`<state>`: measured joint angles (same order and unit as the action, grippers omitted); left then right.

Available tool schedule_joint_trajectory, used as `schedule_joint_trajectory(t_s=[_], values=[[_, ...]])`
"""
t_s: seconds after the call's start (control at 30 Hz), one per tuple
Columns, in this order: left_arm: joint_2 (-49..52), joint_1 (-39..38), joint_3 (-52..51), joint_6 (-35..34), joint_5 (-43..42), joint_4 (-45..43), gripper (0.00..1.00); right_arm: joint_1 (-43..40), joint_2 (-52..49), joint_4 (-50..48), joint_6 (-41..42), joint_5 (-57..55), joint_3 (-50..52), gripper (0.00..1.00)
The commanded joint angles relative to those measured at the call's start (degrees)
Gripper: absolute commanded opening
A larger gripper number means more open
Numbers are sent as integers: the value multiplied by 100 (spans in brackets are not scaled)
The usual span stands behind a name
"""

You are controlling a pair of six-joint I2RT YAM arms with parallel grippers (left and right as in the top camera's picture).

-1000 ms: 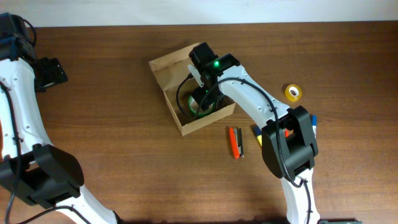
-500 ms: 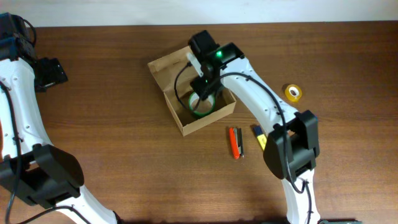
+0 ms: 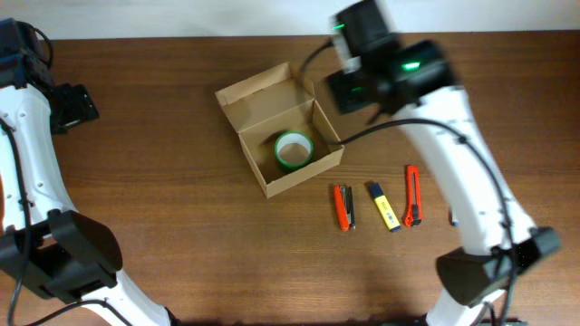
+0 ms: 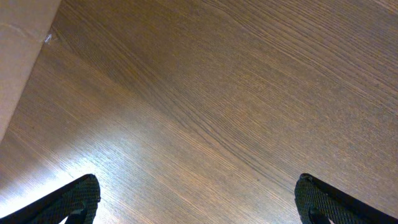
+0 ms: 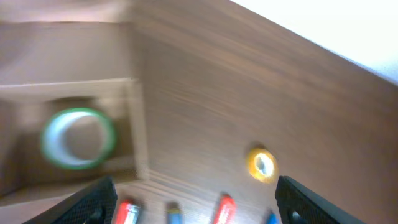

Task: Pack container
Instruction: 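Move the right gripper to the yellow tape roll and grasp it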

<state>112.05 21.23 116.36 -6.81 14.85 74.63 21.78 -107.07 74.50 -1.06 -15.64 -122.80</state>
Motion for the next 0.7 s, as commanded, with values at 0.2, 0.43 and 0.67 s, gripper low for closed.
schedule_joint_trajectory(t_s=[0.2,0.43,0.67], values=[[-140,-7,-20,90,42,-7,100,-2229,763,216,455,656,1163,82],[-138,-7,-20,90,42,-7,100,-3246,732,-142,455,1056,2468,80],[-138,-7,-20,90,42,-7,100,-3377,328,-542,501,1147,2900,69]])
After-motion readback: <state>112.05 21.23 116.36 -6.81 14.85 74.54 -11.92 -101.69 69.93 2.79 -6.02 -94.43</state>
